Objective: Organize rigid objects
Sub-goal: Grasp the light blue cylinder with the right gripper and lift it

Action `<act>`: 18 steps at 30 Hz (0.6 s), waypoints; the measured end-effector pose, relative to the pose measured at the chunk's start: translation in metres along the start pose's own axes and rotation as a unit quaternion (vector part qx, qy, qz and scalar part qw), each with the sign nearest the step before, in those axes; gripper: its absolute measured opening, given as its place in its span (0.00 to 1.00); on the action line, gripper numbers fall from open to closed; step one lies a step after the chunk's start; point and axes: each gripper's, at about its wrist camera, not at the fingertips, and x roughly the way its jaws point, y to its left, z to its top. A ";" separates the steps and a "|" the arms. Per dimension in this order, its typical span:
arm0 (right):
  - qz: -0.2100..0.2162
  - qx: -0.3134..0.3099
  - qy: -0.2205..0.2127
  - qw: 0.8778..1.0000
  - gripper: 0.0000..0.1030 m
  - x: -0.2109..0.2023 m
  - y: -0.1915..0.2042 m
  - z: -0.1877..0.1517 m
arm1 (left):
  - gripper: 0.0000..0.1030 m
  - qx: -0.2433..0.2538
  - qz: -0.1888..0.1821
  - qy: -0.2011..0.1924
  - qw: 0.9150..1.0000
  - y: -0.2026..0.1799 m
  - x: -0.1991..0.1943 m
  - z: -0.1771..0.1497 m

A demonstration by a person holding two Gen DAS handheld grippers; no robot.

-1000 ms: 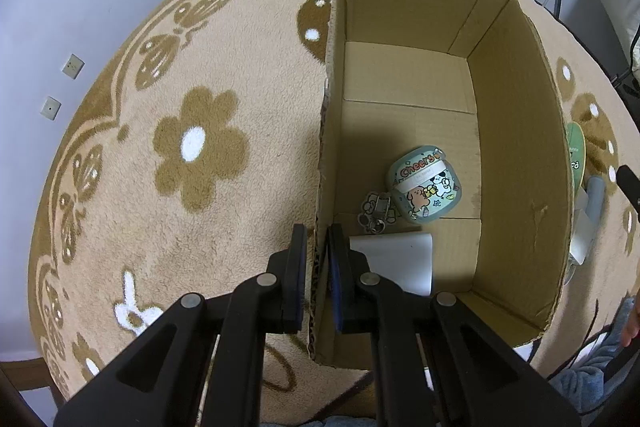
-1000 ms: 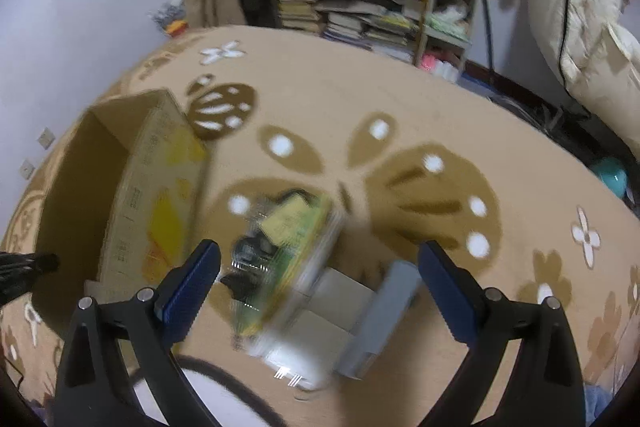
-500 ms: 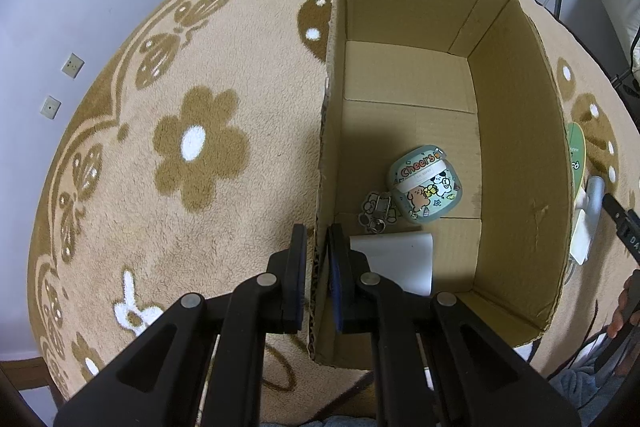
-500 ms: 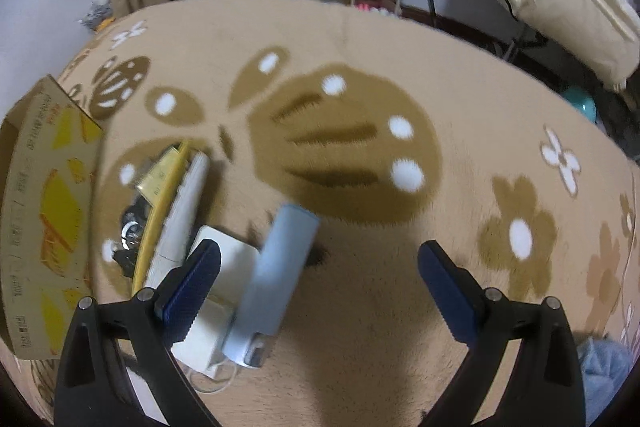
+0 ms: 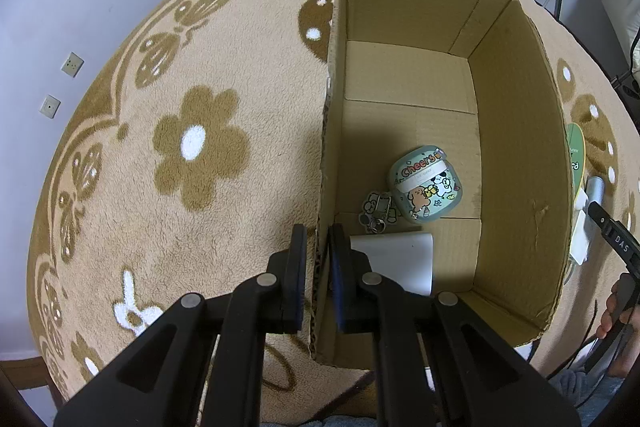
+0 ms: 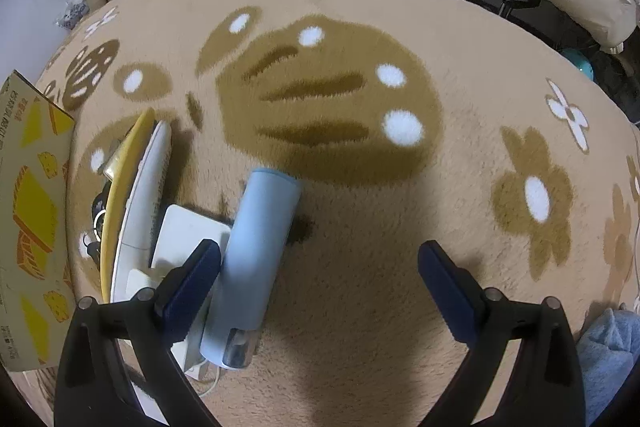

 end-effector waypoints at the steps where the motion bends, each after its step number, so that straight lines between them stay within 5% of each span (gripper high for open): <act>1: 0.000 0.002 0.002 1.000 1.00 0.001 0.000 -0.001 | 0.11 -0.001 -0.002 0.000 1.000 0.000 0.000 0.000; 10: -0.010 0.010 0.011 1.000 1.00 0.005 -0.003 -0.004 | 0.11 -0.001 -0.004 0.002 1.000 0.001 0.000 0.001; 16: 0.032 0.019 0.009 0.999 0.54 0.001 0.006 -0.003 | 0.11 -0.001 -0.004 0.001 1.000 0.001 0.000 0.001; 18: 0.037 0.017 0.010 0.999 0.47 0.000 0.011 -0.003 | 0.11 -0.001 -0.004 0.002 1.000 0.001 0.000 0.001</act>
